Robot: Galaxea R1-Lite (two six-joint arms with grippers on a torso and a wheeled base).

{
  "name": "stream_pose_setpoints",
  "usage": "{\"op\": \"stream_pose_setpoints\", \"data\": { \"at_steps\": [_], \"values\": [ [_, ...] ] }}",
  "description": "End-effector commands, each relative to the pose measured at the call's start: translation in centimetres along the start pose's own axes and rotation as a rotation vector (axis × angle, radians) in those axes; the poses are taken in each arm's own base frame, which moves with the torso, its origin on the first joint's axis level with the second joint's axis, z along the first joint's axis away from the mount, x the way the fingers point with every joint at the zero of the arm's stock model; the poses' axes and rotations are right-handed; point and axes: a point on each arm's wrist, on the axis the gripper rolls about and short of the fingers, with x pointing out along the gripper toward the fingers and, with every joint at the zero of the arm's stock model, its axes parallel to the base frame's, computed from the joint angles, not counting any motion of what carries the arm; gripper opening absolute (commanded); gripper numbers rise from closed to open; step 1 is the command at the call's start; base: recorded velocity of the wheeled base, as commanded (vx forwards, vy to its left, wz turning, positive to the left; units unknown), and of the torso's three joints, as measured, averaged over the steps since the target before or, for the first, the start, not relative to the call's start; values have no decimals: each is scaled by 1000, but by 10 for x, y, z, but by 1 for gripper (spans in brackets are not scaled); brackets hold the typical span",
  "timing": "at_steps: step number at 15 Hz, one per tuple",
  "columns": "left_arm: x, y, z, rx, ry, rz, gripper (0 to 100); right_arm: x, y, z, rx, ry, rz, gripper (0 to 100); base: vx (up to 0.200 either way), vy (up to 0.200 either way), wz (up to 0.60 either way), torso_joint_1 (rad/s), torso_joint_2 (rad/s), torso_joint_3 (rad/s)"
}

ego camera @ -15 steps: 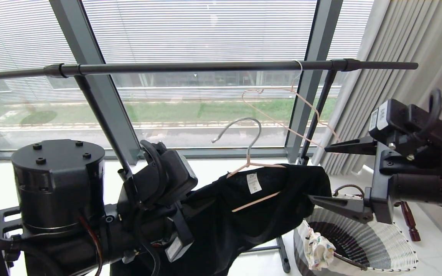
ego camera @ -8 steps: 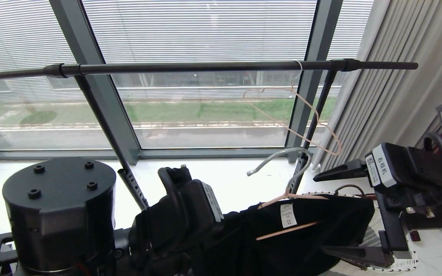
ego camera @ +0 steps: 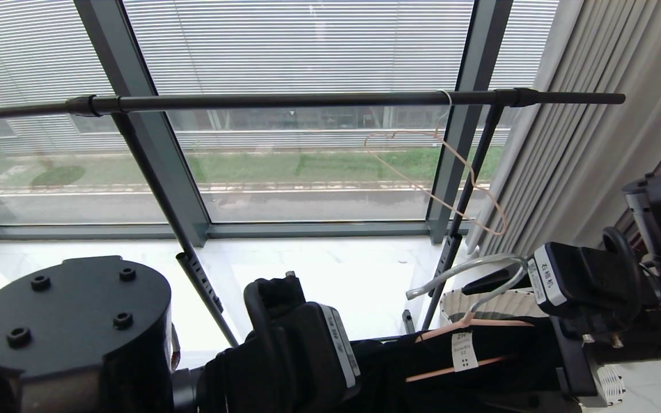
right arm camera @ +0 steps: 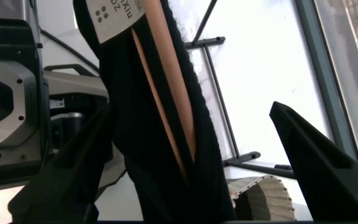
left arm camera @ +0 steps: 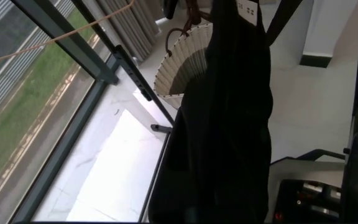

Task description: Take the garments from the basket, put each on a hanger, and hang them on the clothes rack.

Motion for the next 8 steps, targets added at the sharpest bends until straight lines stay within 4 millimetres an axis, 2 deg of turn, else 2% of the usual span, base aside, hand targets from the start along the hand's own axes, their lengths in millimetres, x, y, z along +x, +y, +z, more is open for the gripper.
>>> {"op": "stream_pose_setpoints", "data": {
  "at_steps": [1, 3, 4, 8],
  "values": [
    [0, -2, 1, 3, -4, -9, 0, 2, 1, -2, 4, 7, 7, 100, 0, 0, 0, 0, 0, 0],
    [1, -2, 0, 3, 0, -11, 0, 1, -1, -1, -3, -8, -6, 100, 0, 0, 0, 0, 0, 0],
    [1, -3, 0, 3, 1, -12, 0, 1, -2, 0, -6, -14, -15, 0, 0, 0, 0, 0, 0, 0],
    [1, -3, 0, 3, 2, -12, 0, 0, -3, 1, -14, -24, -31, 0, 0, 0, 0, 0, 0, 0]
  ]
}}
